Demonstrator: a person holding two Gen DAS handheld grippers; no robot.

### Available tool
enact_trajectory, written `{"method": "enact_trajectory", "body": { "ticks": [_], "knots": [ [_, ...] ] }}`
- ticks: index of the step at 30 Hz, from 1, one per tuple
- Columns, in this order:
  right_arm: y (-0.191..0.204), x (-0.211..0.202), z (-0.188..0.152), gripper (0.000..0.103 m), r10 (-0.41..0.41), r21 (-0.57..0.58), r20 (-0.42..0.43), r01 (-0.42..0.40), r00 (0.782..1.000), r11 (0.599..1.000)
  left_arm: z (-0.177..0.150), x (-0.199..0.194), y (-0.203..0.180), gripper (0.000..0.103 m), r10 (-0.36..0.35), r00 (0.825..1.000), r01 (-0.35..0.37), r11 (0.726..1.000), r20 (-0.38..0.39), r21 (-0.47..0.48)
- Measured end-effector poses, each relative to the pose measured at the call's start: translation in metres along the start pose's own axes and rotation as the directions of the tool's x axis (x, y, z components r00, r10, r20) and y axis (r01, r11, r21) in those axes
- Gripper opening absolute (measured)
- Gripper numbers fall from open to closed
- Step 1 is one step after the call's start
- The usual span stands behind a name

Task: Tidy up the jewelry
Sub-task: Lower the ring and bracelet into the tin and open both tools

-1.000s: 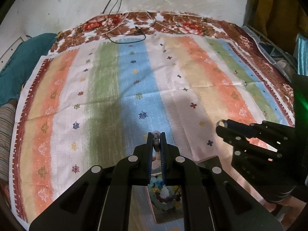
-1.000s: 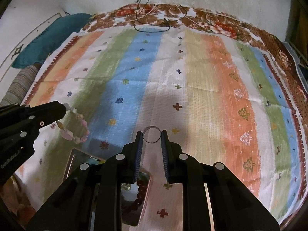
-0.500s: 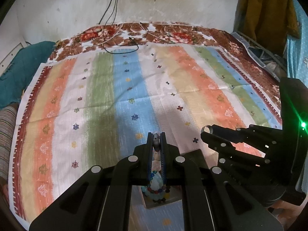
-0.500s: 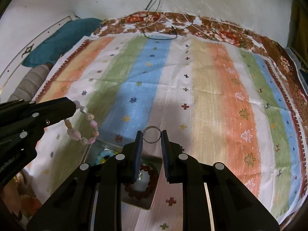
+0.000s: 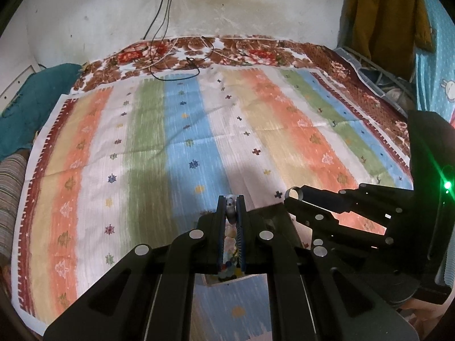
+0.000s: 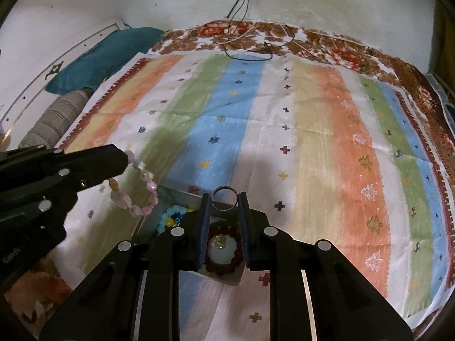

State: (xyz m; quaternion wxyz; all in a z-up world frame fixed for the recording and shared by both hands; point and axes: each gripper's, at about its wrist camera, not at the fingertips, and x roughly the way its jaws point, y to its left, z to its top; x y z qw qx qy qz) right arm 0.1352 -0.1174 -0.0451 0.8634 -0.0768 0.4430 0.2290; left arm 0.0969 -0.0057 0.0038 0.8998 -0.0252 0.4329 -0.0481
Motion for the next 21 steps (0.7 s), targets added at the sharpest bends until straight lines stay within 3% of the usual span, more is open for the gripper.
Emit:
{"method": "enact_trajectory", "body": {
  "ticks": [3, 5, 9, 11, 16, 21],
  "knots": [
    [0.002, -0.001, -0.003, 0.022, 0.011, -0.007, -0.004, -0.011, 1.0, 1.0, -0.003, 0.001, 0.0, 0.007, 0.011, 1.0, -0.011, 1.0, -0.012, -0.003],
    [0.001, -0.002, -0.005, 0.045, 0.002, -0.005, -0.002, -0.002, 1.0, 1.0, -0.004, 0.0, 0.001, 0.019, 0.035, 0.999, -0.035, 0.999, -0.015, -0.009],
    [-0.003, -0.007, -0.008, 0.05, -0.006, 0.012, 0.002, 0.006, 1.0, 1.0, -0.008, -0.003, 0.007, 0.032, 0.044, 0.999, -0.045, 0.999, -0.024, -0.024],
    [-0.006, -0.01, -0.011, 0.054, -0.007, 0.023, 0.006, 0.007, 1.0, 1.0, -0.011, -0.004, 0.008, 0.049, 0.049, 0.998, -0.05, 0.998, -0.029, -0.024],
    [-0.01, -0.022, -0.018, 0.064, -0.007, 0.02, 0.02, 0.006, 1.0, 1.0, -0.019, -0.017, 0.006, 0.068, 0.056, 0.998, -0.056, 0.998, -0.014, -0.023],
    [-0.015, -0.029, -0.027, 0.071, 0.002, 0.022, 0.02, -0.003, 1.0, 1.0, -0.026, -0.023, 0.006, 0.077, 0.06, 0.998, -0.06, 0.998, -0.005, -0.016]
  ]
}}
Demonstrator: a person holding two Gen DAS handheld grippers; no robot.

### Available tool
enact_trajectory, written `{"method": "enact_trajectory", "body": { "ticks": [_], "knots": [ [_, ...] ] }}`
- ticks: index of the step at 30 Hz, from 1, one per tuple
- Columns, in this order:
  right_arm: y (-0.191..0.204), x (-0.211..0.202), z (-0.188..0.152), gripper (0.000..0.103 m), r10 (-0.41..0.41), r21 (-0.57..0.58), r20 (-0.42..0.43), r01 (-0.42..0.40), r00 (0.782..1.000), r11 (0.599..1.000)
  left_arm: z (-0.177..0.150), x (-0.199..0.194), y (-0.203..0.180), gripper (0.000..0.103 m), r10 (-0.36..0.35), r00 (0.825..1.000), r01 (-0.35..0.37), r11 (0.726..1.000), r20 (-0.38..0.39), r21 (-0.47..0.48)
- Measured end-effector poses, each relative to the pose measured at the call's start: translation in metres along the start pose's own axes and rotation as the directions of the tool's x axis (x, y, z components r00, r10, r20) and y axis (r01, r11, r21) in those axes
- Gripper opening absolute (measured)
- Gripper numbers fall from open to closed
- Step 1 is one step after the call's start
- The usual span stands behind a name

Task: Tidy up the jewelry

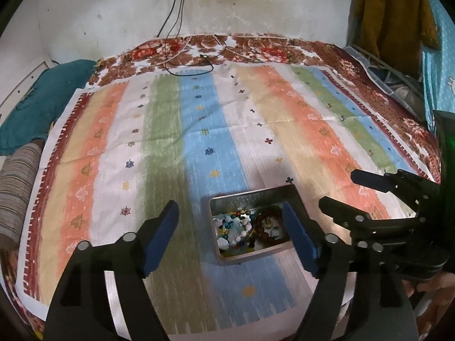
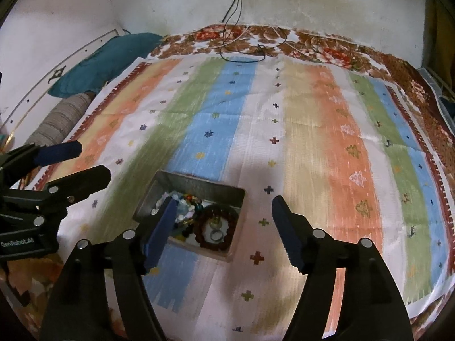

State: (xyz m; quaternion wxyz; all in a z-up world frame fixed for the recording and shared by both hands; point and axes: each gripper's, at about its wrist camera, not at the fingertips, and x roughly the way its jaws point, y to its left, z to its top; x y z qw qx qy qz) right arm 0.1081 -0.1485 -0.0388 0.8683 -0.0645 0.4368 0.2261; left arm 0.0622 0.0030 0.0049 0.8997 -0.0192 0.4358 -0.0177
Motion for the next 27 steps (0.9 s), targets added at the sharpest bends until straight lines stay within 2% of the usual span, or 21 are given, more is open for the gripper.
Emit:
{"method": "enact_trajectory", "body": {
  "ticks": [4, 14, 27],
  "knots": [
    [-0.003, -0.008, -0.005, 0.082, 0.019, 0.001, 0.013, -0.019, 1.0, 1.0, -0.004, -0.002, 0.003, 0.082, -0.009, 1.0, 0.008, 1.0, -0.004, -0.011],
    [-0.01, -0.02, -0.015, 0.092, 0.049, 0.005, 0.026, -0.049, 0.998, 0.999, -0.014, -0.006, 0.0, 0.097, -0.039, 0.999, 0.039, 0.999, -0.01, 0.003],
    [-0.007, -0.037, -0.029, 0.094, 0.1, -0.032, 0.04, -0.099, 0.994, 0.995, -0.03, -0.018, -0.001, 0.097, -0.047, 0.999, 0.047, 0.999, 0.007, -0.006]
  ]
}}
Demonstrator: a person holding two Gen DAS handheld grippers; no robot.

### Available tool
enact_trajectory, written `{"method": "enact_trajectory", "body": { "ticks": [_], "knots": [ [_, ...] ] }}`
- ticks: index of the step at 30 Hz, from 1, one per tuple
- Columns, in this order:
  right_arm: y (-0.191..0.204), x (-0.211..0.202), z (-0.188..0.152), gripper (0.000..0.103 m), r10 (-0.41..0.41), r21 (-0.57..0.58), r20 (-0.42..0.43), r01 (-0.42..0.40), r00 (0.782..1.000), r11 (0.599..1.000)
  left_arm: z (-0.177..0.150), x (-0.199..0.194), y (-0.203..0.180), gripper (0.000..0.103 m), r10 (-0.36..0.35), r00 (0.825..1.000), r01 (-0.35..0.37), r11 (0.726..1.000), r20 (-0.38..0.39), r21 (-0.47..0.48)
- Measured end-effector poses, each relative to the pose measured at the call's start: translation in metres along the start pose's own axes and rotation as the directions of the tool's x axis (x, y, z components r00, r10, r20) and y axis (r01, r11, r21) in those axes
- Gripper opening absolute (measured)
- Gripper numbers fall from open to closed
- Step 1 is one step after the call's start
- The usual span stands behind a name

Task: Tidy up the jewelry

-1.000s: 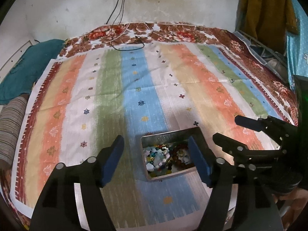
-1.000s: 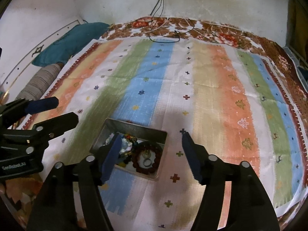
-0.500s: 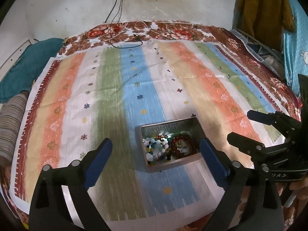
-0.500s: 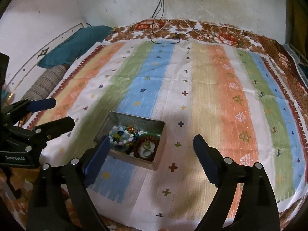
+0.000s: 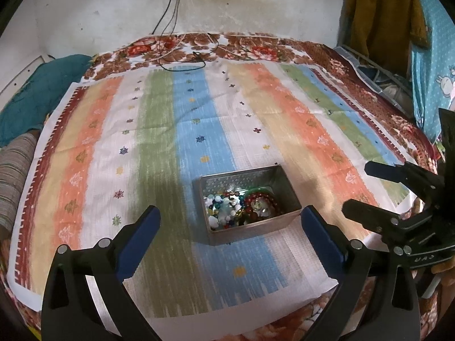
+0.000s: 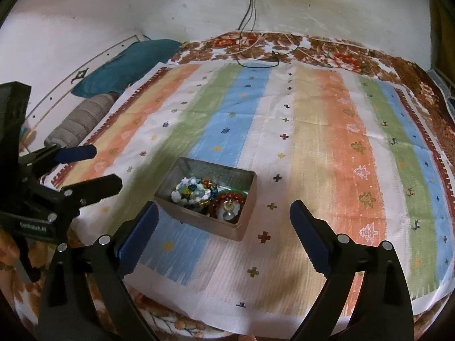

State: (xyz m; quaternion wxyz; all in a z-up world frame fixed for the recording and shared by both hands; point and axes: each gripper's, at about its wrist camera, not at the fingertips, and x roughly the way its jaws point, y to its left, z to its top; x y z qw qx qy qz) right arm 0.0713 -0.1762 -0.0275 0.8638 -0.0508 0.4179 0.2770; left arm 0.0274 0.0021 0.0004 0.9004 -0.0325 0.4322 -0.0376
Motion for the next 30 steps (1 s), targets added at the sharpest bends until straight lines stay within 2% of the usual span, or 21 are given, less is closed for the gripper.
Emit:
{"method": "enact_trajectory", "body": {
  "ticks": [10, 12, 15, 30],
  "knots": [
    [0.0, -0.013, -0.007, 0.094, 0.035, 0.005, 0.027, -0.035, 0.999, 0.999, -0.011, -0.013, 0.0, 0.097, 0.006, 1.0, -0.006, 1.0, 0.024, -0.01],
    [0.0, -0.016, -0.009, 0.094, 0.042, 0.011, 0.036, -0.043, 0.998, 0.999, -0.013, -0.015, 0.0, 0.097, -0.009, 1.0, 0.01, 1.0, 0.026, -0.016],
    [0.003, -0.02, -0.009, 0.094, 0.013, -0.005, 0.055, -0.012, 0.998, 1.0, -0.014, -0.018, 0.003, 0.097, -0.048, 0.998, 0.049, 0.998, 0.032, -0.036],
    [0.011, -0.018, -0.01, 0.094, 0.041, -0.039, 0.037, -0.039, 0.998, 0.998, -0.018, -0.026, -0.011, 0.097, 0.011, 0.996, -0.015, 0.999, 0.088, 0.044]
  ]
}}
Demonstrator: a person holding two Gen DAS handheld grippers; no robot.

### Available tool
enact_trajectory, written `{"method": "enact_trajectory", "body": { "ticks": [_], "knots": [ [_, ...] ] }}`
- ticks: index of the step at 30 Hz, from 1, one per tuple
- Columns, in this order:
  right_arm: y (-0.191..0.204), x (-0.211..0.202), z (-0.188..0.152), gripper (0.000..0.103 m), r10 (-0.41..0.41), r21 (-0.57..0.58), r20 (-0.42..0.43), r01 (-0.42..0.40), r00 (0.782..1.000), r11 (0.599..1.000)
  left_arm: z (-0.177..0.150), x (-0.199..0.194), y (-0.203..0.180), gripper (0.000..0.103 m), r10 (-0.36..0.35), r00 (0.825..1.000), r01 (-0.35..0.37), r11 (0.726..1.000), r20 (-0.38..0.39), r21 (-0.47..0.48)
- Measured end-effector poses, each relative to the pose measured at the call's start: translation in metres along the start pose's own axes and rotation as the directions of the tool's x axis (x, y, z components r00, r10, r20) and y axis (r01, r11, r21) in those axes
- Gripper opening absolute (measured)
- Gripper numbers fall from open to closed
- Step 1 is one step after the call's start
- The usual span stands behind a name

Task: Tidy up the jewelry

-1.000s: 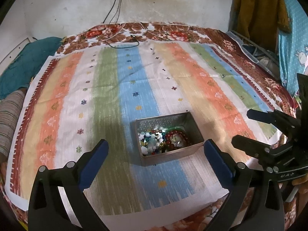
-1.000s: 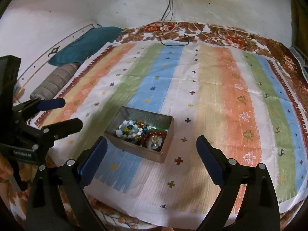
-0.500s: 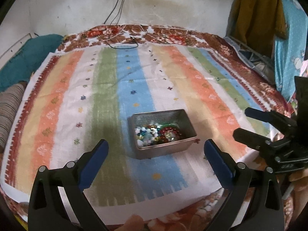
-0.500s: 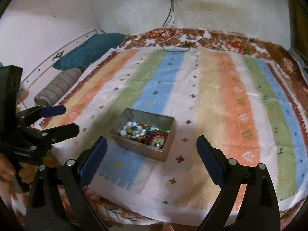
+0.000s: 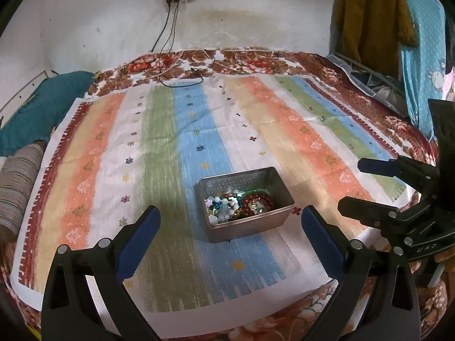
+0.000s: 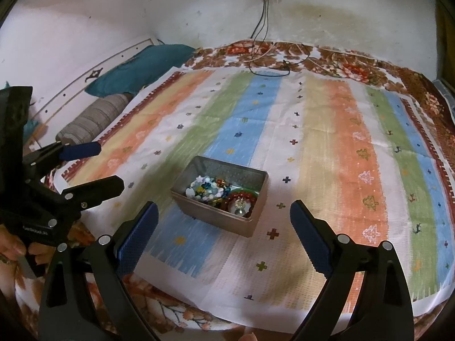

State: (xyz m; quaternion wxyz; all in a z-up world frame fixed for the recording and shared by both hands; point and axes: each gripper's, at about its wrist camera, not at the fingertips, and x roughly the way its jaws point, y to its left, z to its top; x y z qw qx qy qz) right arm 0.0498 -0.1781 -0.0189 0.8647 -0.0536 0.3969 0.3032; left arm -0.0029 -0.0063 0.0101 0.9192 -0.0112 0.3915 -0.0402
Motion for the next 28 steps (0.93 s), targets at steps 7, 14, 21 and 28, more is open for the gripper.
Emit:
{"method": "enact_trajectory", "body": {
  "ticks": [7, 14, 21, 28],
  "knots": [
    [-0.0004, 0.0014, -0.0009, 0.094, -0.011, 0.006, -0.006, 0.011, 1.0, 1.0, 0.0001, -0.0011, -0.0027, 0.097, 0.001, 1.0, -0.001, 1.0, 0.007, 0.015],
    [-0.0004, 0.0014, -0.0009, 0.094, -0.009, 0.011, -0.005, 0.009, 1.0, 1.0, 0.0007, -0.0009, -0.0007, 0.097, -0.008, 1.0, 0.008, 1.0, 0.007, 0.009],
    [-0.0024, -0.0001, -0.0011, 0.096, 0.001, 0.022, -0.003, -0.001, 1.0, 1.0, 0.0007, -0.0014, -0.0016, 0.097, -0.006, 1.0, 0.005, 1.0, 0.007, 0.011],
    [-0.0031, 0.0007, -0.0012, 0.096, 0.001, 0.019, -0.007, -0.001, 1.0, 1.0, -0.0017, 0.0008, -0.0022, 0.097, -0.012, 1.0, 0.012, 1.0, -0.006, 0.013]
  ]
}}
